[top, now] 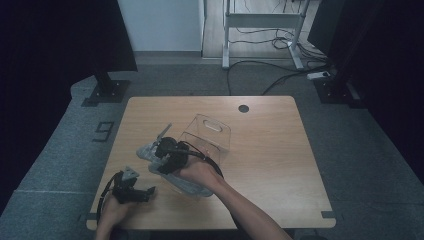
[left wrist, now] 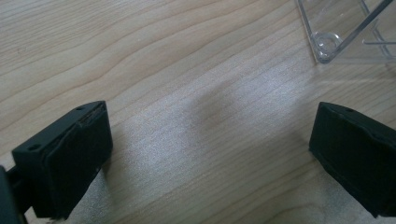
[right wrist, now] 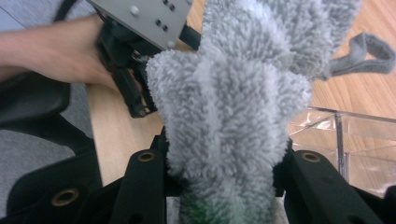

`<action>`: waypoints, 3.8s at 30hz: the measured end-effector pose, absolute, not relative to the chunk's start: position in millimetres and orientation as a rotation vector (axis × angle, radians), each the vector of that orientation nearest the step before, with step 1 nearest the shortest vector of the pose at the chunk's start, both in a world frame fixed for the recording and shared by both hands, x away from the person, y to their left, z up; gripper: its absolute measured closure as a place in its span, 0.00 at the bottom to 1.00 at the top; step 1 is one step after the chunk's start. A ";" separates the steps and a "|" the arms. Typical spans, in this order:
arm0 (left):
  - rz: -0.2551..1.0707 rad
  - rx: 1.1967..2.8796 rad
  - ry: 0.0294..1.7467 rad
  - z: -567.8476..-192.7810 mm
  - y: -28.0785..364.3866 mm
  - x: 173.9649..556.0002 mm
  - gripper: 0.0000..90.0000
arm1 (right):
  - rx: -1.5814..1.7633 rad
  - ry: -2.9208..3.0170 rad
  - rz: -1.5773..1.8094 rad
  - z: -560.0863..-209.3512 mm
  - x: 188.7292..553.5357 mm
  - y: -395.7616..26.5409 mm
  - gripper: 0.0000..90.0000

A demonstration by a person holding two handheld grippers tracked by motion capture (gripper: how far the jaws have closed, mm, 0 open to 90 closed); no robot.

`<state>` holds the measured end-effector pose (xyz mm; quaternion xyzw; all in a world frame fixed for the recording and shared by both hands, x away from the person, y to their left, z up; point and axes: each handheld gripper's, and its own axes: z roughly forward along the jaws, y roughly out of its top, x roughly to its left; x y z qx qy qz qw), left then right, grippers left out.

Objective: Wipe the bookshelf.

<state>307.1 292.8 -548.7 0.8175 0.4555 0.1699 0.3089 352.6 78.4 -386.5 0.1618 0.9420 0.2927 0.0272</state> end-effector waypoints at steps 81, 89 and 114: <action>0.453 2.157 1.211 -548.7 291.8 307.5 0.00 | 0.542 2.927 0.855 -477.2 300.7 -32.8 0.67; 0.452 2.159 1.211 -548.6 291.8 307.5 0.00 | 0.563 2.952 0.816 -505.0 302.0 -31.4 0.67; 0.451 2.158 1.211 -548.6 291.6 307.6 0.00 | 0.551 2.925 0.860 -496.5 295.4 -44.5 0.68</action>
